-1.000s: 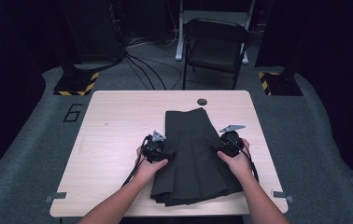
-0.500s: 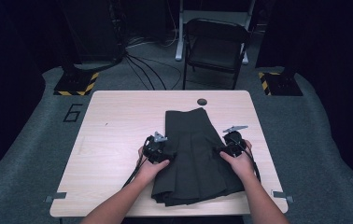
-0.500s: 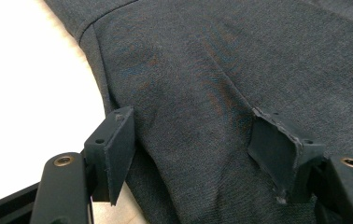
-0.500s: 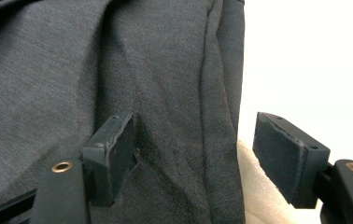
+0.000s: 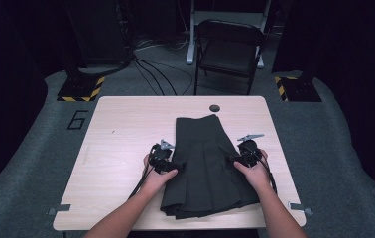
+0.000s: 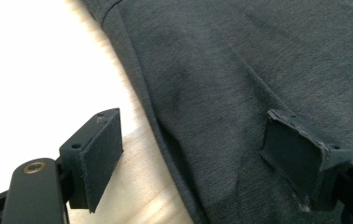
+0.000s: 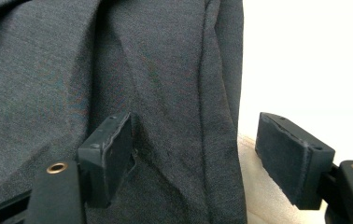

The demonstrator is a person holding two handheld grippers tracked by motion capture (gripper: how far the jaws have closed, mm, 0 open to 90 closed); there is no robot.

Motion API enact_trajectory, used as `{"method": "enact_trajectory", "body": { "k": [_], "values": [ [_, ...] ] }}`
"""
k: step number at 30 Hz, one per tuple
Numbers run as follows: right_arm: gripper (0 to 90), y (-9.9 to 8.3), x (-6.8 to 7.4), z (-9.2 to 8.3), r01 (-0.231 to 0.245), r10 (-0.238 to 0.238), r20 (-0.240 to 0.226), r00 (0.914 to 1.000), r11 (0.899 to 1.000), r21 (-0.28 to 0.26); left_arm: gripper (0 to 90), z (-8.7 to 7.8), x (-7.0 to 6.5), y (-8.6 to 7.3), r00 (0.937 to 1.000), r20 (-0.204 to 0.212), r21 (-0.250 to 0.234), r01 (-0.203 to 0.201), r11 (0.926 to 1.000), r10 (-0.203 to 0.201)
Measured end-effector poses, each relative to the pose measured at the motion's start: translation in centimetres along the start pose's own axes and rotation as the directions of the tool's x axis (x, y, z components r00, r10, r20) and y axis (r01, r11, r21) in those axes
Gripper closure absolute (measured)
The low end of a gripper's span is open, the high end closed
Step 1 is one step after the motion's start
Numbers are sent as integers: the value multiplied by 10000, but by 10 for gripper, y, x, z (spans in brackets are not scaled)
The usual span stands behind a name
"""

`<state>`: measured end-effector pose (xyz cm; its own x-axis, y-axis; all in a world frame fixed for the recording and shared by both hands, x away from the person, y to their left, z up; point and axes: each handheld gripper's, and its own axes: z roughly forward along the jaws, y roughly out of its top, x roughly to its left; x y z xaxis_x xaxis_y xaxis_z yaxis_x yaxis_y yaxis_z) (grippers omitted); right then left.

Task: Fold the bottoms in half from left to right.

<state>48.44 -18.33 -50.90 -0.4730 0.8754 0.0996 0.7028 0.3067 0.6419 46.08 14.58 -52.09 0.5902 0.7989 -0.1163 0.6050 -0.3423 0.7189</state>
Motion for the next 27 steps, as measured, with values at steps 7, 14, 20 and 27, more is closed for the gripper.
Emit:
{"method": "enact_trajectory", "body": {
  "k": [7,14,20,27],
  "values": [
    [297,-2,-1,1,-180,179,-156,9997,9998,-63,223,3,-8,1,9997,46,-48,-221,9997,221],
    [455,-4,0,0,110,-122,-498,9987,9997,-237,367,5,-15,0,9992,146,-338,-358,9988,363],
    [637,-4,5,-1,151,-159,-655,9977,9998,-130,571,7,-18,3,9991,364,-357,-187,9992,200],
    [774,-1,14,-3,543,-539,-525,9972,9985,73,753,7,-20,5,9977,675,-402,-76,9992,103]
  ]
}}
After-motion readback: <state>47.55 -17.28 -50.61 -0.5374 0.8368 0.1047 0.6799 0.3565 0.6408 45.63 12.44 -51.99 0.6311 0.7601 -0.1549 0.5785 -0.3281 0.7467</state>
